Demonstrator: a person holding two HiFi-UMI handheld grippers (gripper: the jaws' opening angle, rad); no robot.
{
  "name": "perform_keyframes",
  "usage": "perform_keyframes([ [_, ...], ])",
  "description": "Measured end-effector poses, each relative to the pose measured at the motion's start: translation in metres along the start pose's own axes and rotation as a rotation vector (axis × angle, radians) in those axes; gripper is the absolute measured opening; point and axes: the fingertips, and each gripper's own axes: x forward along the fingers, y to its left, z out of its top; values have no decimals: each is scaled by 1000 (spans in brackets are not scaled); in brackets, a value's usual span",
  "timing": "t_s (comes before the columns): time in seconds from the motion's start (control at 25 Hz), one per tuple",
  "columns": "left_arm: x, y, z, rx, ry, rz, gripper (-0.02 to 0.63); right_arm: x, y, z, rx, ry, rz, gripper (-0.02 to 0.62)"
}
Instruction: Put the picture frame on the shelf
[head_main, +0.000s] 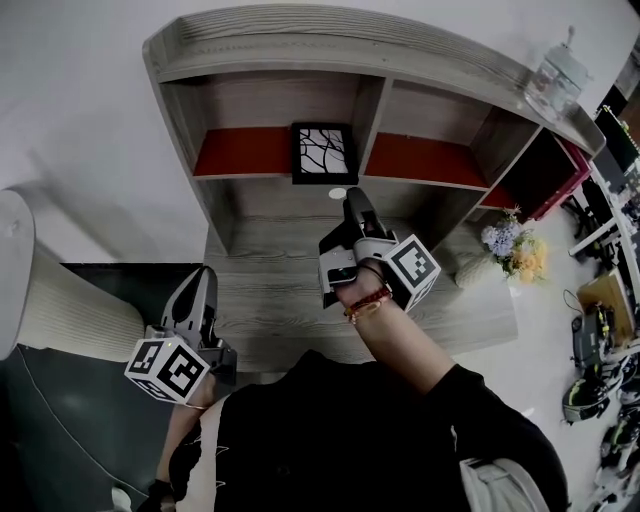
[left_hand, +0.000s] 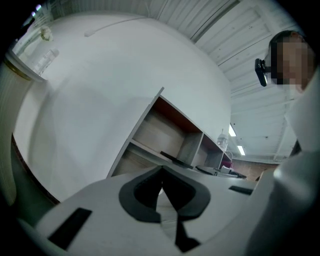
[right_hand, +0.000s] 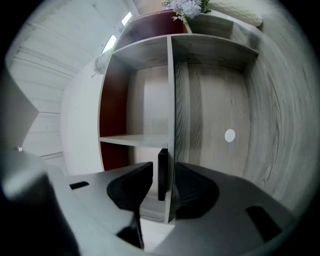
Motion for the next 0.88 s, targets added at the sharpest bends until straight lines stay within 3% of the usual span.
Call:
perform_keyframes([
  [0.16,13,-20,-11,-7,26,-31,12,-22,-3,25,15,-46,-22,49],
  [0.24,20,-32,-17,-8,35,-52,12,-33,2,43,-16,-72,-13,10],
  [0.36,29,-52,-27,-9,44,-79,12,-47,18,69,-101,-90,24,3],
  [0.6,43,-90,-43,-21,52,-106,12,-65,42,108,-354,-35,25,-3],
  [0.88,55,-134,-59,-6,58,-137,12,-82,58,116,-806,128,9,-3],
])
